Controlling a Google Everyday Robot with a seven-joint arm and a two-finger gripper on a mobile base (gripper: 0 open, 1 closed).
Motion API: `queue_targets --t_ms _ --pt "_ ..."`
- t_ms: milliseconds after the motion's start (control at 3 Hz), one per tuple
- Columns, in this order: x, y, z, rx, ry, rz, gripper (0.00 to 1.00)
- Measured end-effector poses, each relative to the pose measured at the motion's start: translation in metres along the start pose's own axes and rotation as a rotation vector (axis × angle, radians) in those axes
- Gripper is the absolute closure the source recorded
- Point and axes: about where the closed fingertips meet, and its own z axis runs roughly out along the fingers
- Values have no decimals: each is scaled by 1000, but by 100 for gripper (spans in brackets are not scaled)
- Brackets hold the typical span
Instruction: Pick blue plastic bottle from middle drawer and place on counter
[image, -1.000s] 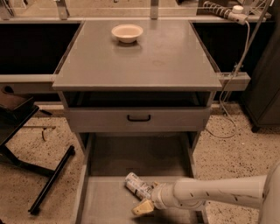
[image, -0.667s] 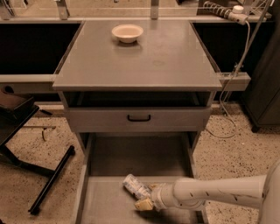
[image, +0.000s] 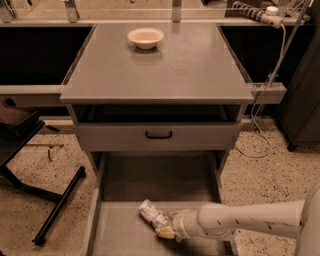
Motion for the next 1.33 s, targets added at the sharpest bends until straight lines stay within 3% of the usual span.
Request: queue_targets --t_ms 333,667,1000,1333 --pt "-18 -2 -30 -2 -51 -9 100" --pt "-76 0 -92 -24 -175 -68 100" --pt "-129 18 -151 -51 -249 -133 100" --pt "-180 34 -203 -26 -276 -220 100"
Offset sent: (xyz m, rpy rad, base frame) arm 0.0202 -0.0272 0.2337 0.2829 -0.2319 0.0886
